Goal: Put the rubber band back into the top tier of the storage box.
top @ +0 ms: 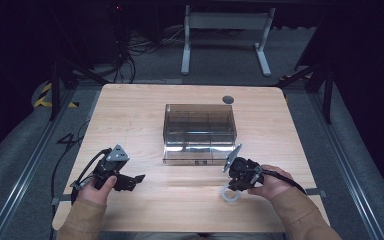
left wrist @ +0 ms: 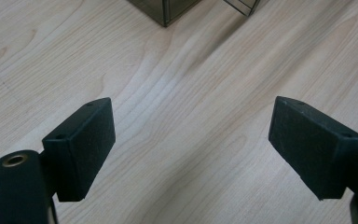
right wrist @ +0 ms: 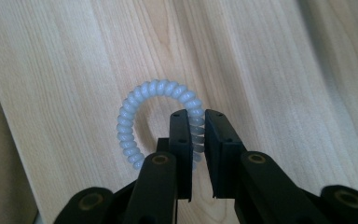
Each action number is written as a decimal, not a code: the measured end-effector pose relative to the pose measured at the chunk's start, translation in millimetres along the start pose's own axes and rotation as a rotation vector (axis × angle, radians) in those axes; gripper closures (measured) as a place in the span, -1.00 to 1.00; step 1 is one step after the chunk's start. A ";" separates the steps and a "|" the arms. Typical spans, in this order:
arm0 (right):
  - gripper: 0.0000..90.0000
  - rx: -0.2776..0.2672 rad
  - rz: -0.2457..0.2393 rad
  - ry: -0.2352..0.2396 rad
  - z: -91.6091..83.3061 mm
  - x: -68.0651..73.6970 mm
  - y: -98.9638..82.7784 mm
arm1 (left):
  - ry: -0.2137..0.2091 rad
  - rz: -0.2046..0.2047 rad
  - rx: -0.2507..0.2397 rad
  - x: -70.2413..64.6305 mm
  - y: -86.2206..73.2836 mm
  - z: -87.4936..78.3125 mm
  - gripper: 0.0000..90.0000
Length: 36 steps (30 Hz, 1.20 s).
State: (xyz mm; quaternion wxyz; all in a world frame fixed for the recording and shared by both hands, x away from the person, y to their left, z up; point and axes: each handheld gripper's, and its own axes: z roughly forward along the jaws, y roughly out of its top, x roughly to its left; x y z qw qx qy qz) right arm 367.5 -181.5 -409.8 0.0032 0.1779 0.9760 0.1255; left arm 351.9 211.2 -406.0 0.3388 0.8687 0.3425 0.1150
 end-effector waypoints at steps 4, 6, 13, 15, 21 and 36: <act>0.81 -0.010 0.007 -0.003 -8.9 -0.1 0.8 | -0.005 -0.009 -0.003 1.5 -0.4 -1.1 -0.66; 0.81 -0.020 0.009 -0.006 -12.2 0.1 1.3 | -0.008 -0.014 -0.008 2.0 -0.7 -1.2 -0.66; 0.81 -0.047 0.017 -0.007 -26.7 0.5 4.0 | -0.015 -0.026 -0.013 3.2 -1.0 -2.8 -0.67; 0.81 -0.052 0.017 -0.006 -28.5 0.1 4.2 | -0.016 -0.030 -0.011 3.3 -1.1 -2.4 -0.67; 0.81 -0.085 0.024 -0.011 -45.3 0.6 6.9 | -0.020 -0.018 -0.013 2.0 -1.0 -1.6 -0.66; 0.81 -0.146 0.020 -0.019 -75.5 -3.1 13.0 | -0.025 0.000 -0.033 -0.3 -0.3 -3.4 -0.66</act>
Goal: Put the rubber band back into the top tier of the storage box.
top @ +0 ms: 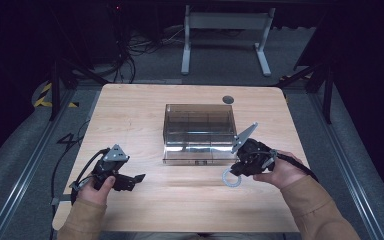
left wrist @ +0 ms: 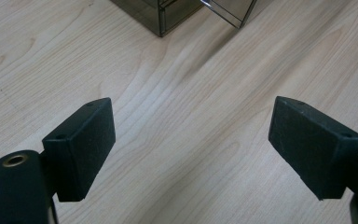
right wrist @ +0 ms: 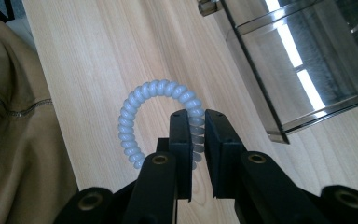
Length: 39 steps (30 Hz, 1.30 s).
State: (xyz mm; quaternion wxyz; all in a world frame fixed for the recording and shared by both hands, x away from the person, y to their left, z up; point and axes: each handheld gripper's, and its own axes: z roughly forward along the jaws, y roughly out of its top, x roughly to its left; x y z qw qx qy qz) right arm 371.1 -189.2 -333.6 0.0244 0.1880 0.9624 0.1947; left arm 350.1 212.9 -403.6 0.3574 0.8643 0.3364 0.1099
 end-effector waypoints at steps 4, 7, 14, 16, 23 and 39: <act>0.81 -0.022 -0.012 -0.011 -6.2 0.0 2.5 | -0.007 0.009 -0.002 -0.7 0.0 1.0 -0.65; 0.81 -0.038 -0.016 -0.016 -12.3 -0.4 5.2 | -0.017 0.015 0.002 -1.3 0.5 1.6 -0.65; 0.81 -0.064 -0.002 -0.028 -27.0 -4.5 11.9 | -0.005 0.004 -0.017 0.5 -1.6 0.5 -0.65; 0.81 -0.072 0.000 -0.034 -30.8 -6.3 13.6 | -0.001 0.000 -0.021 0.5 -2.9 -0.1 -0.65; 0.81 -0.082 0.016 -0.049 -40.5 -15.1 19.1 | -0.015 -0.029 -0.064 -0.1 -8.0 -3.9 -0.65; 0.81 -0.103 0.032 -0.061 -52.9 -34.3 29.1 | -0.008 -0.028 -0.061 -0.4 -13.5 -7.6 -0.66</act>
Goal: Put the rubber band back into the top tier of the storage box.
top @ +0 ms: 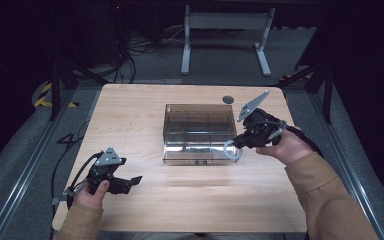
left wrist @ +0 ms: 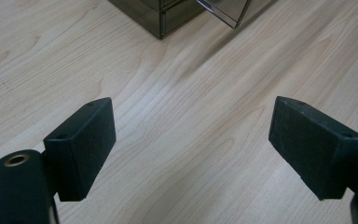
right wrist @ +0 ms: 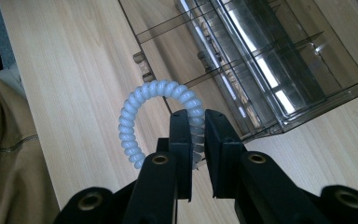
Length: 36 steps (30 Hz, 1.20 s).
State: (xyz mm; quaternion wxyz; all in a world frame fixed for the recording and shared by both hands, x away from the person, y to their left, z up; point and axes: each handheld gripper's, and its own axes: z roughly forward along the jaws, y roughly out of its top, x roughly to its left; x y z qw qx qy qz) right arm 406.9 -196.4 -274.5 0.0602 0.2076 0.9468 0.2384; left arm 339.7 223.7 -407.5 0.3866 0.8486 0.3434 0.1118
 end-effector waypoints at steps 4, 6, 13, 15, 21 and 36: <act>0.81 0.005 -0.009 -0.005 1.0 -4.6 3.2 | -0.002 0.005 0.004 0.2 0.0 0.5 -0.66; 0.81 0.010 -0.013 -0.005 1.9 -6.2 5.4 | 0.000 0.005 0.005 0.4 -0.1 0.2 -0.66; 0.81 0.030 -0.027 -0.001 7.3 -9.9 19.4 | 0.000 0.008 0.005 0.5 -0.3 0.5 -0.66; 0.81 0.032 -0.029 0.001 8.9 -10.5 23.3 | 0.000 0.008 0.005 0.5 -0.4 0.6 -0.66; 0.81 0.022 -0.048 0.015 14.2 -9.6 34.7 | -0.001 0.008 0.009 0.5 -0.6 1.0 -0.66; 0.81 0.029 -0.068 0.014 24.4 -8.6 57.1 | 0.005 0.003 0.001 1.1 -1.2 0.5 -0.66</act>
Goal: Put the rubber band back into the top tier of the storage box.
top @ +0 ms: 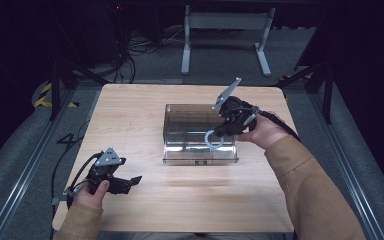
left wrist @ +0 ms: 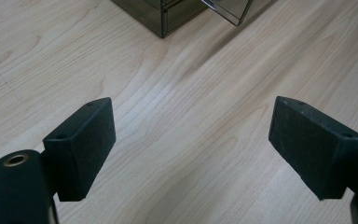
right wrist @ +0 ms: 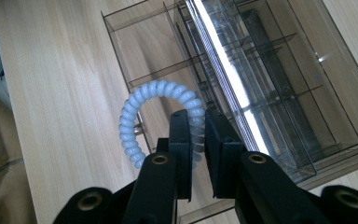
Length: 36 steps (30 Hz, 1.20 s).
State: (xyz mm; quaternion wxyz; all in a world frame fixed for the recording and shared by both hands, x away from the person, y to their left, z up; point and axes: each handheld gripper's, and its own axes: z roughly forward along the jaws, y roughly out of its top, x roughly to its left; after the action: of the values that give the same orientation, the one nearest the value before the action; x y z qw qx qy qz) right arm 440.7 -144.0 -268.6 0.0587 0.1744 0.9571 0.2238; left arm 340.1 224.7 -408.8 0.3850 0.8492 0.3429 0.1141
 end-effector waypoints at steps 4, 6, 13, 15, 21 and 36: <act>0.81 0.002 -0.010 -0.003 2.5 0.6 4.6 | -0.002 0.005 0.003 -0.1 0.2 0.6 -0.66; 0.81 0.008 -0.012 -0.004 3.4 1.2 6.6 | -0.002 0.005 0.003 -0.2 0.2 0.6 -0.66; 0.81 0.017 -0.021 -0.010 8.2 2.2 13.1 | -0.003 0.004 0.003 0.0 0.0 0.4 -0.66; 0.81 0.012 -0.024 -0.009 9.4 2.2 15.2 | -0.003 0.004 0.003 0.1 0.0 0.5 -0.66; 0.81 0.016 -0.034 -0.013 15.0 2.9 20.0 | -0.004 0.006 0.002 0.4 0.0 0.5 -0.66; 0.81 0.056 -0.040 -0.011 33.8 4.9 27.9 | -0.008 0.009 0.003 0.9 -0.1 0.8 -0.66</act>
State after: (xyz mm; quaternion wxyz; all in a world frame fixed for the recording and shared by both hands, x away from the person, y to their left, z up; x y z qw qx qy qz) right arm 451.2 -105.1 -286.4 0.0635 0.1582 0.9659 0.1949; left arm 341.1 224.9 -409.5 0.3847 0.8517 0.3377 0.1121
